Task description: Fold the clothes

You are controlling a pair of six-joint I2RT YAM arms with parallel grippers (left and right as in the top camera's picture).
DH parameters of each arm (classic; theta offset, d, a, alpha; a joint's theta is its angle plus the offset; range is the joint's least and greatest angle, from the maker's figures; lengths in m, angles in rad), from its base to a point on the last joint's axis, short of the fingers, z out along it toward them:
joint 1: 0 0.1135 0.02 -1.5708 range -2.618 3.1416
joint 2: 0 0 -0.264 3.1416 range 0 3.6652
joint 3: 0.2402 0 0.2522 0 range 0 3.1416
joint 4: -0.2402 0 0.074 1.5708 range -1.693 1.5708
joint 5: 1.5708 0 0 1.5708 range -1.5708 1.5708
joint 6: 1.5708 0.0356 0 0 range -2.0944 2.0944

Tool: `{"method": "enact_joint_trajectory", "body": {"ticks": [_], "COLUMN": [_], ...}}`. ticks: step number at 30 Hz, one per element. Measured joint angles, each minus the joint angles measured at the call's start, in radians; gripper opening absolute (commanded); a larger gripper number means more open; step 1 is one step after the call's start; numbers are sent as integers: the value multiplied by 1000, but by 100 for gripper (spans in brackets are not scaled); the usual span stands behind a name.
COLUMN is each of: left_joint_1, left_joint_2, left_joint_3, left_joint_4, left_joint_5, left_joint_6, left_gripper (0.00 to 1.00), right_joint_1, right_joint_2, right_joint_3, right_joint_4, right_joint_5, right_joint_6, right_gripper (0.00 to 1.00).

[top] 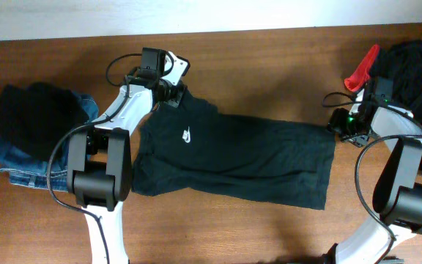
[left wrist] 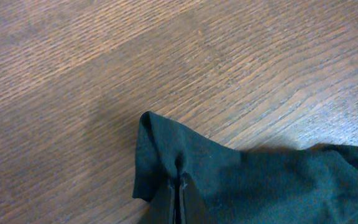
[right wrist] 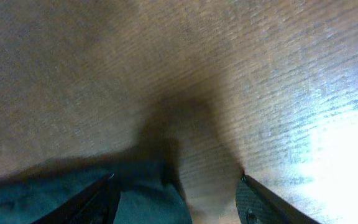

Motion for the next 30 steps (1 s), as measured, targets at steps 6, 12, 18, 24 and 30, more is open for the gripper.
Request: {"method": "enact_joint_trajectory", "body": {"ticks": [6,12,18,24,30], "left_joint_1": [0,0,0,0,0], "left_joint_2": [0,0,-1,-43,-139], "left_joint_3": [0,0,0,0,0], "left_joint_4": [0,0,-12,-73,-140], "left_joint_5": [-2,-2,-7,-55,-67], "left_joint_6": [0,0,0,9,15], "left_gripper": [0,0,0,0,0], "right_joint_1": [-2,-1,-2,-1,-1], "right_joint_2": [5,15,25,22,-78], "right_joint_3": [0,0,-2,-2,-19], "right_joint_4": [18,15,0,-16,-107], "right_joint_5": [-50,-140,-182,-190,-190], "right_joint_6": [-21,-65,-87,-89,-90], "right_gripper": [49,26,4,4,4]}}
